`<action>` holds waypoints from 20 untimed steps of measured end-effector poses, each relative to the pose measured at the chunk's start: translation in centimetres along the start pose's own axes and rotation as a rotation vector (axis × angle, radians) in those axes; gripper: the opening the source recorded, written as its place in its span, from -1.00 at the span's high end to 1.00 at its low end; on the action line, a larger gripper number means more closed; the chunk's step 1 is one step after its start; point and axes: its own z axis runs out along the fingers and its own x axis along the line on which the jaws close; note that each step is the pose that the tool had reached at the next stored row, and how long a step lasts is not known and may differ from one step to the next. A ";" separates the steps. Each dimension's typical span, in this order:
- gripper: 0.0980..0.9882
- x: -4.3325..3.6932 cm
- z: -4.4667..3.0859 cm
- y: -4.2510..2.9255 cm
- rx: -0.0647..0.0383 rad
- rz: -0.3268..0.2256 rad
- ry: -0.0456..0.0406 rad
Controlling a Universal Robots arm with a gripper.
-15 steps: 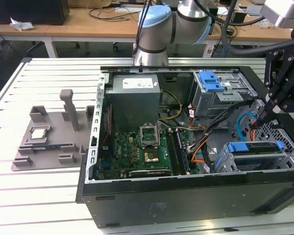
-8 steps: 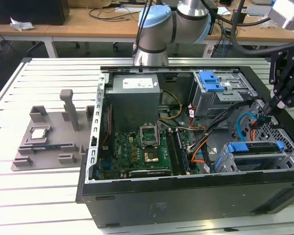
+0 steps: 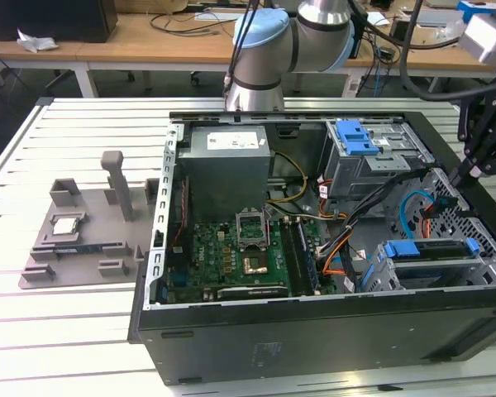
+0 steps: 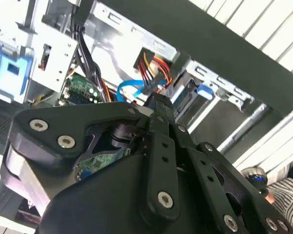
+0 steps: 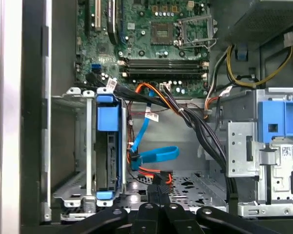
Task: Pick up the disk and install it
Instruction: 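Insert the first disk wire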
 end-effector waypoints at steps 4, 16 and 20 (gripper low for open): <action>0.98 0.02 1.01 -0.07 0.000 0.000 0.0002; 0.54 -0.05 1.65 -0.18 0.000 0.000 0.0029; 0.54 -0.86 2.50 -0.25 0.000 0.000 0.0065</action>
